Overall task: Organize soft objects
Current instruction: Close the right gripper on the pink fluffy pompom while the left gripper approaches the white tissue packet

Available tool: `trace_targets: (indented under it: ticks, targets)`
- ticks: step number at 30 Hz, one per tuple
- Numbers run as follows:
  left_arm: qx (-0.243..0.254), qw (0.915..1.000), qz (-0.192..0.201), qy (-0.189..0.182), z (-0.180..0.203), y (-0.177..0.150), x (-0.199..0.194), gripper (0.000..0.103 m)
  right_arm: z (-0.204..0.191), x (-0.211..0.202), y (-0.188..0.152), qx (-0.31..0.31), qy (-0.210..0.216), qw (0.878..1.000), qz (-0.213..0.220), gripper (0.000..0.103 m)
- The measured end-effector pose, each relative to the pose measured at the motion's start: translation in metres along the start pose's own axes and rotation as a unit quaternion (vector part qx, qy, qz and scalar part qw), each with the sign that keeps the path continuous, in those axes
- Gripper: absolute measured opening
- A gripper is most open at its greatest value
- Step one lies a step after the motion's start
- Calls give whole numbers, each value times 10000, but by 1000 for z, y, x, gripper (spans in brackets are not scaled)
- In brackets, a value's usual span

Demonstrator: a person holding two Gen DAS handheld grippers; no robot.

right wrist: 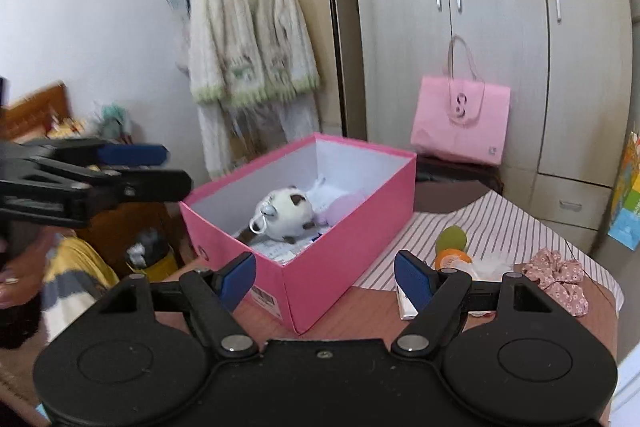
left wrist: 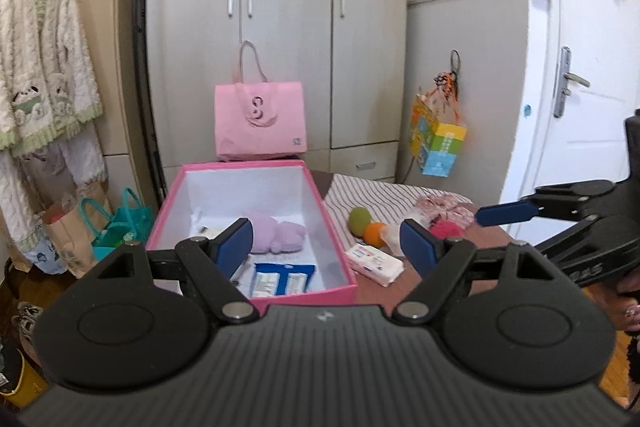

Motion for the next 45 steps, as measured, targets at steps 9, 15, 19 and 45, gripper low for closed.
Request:
trace_targets:
  ticks: [9,15,19,45]
  targets:
    - [-33,9984,-361,-442,30,-20,43,80,64,-13,-27,300,-660,9968,328,80]
    - [140,9965,-453,-690,62,-25,72,80,94,-5,-36,324,-863,9953,292,80]
    - [307,9969,-467,-559,80,-30,96,80,108,-1,-39,272,-1025,9938,321,80]
    - [92,9900,-675,1233,61,-80,252,78,180,130,-64,264,-1361,9894,-439,50]
Point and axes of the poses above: each gripper's, at about its wrist camera, not at the fingertips, and x roughly the way its jaws point, z to its right, y to its top, the point moved 7 cm from there along x, roughly the way its jaws point, and after that the axes turned 9 degrees about -y, right-handed, at the moved point
